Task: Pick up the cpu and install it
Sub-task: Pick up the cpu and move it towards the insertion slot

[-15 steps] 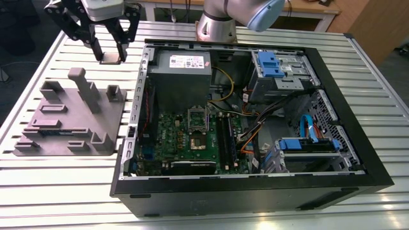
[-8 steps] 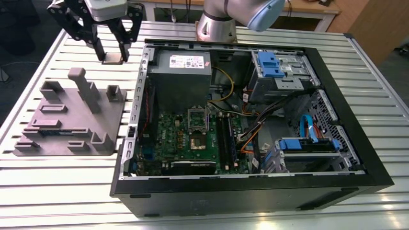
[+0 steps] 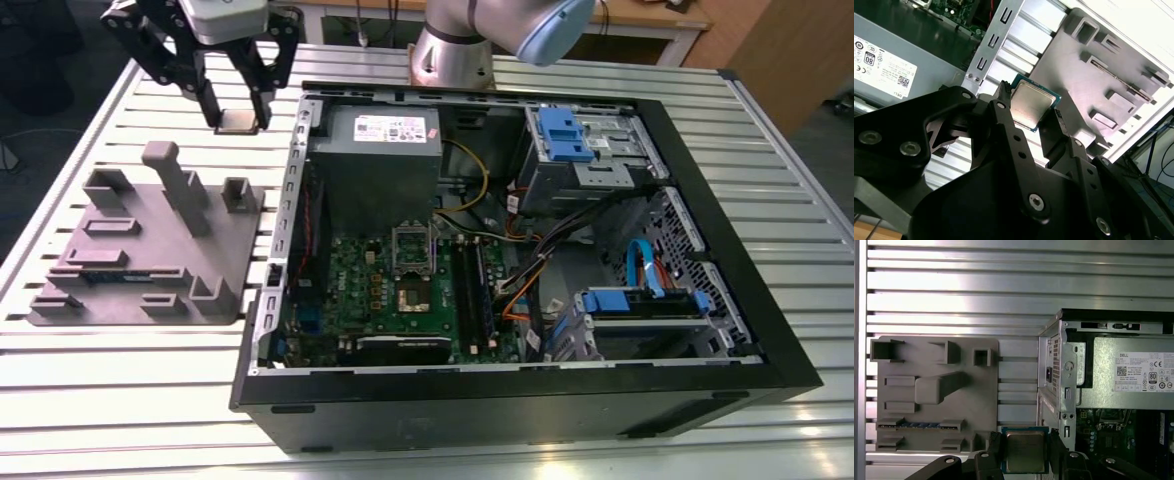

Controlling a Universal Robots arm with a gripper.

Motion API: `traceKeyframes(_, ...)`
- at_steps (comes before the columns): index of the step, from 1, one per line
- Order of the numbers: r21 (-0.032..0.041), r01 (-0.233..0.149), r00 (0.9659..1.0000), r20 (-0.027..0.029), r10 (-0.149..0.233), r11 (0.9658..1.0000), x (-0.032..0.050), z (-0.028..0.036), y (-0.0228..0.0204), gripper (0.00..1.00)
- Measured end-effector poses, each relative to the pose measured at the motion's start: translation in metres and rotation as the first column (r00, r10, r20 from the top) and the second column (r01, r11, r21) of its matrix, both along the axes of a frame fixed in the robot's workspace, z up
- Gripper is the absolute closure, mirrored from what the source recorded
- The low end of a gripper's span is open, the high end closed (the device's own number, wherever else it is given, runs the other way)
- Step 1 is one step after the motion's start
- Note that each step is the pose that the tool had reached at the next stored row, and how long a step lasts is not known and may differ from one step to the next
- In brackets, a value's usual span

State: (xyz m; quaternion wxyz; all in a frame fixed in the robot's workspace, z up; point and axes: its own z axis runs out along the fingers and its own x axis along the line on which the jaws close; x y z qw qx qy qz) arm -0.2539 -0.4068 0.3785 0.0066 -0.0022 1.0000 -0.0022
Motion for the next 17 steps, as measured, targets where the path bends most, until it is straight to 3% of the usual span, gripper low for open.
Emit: traceKeyframes(17, -0.0001, 0.000, 1.0000, 0.0000, 0.000, 1.0000, 0.0054, -0.0001, -0.0024, 0.53)
